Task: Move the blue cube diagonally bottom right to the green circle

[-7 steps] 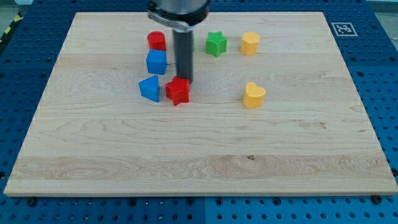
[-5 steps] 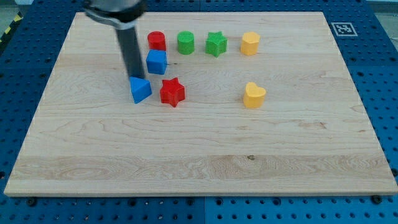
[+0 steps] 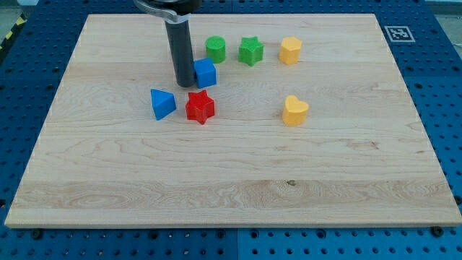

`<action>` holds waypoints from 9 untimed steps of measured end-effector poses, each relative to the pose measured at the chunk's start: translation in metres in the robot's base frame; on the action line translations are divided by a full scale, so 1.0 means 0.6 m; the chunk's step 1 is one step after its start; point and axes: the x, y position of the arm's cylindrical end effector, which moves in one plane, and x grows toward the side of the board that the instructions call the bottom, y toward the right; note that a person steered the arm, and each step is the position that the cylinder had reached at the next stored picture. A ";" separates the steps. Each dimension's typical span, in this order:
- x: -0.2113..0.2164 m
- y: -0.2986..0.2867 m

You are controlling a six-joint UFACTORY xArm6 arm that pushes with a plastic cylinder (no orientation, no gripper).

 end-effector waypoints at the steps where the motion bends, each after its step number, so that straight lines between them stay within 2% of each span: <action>1: -0.004 -0.028; 3: -0.028 -0.036; 5: -0.028 0.014; 9: -0.033 0.052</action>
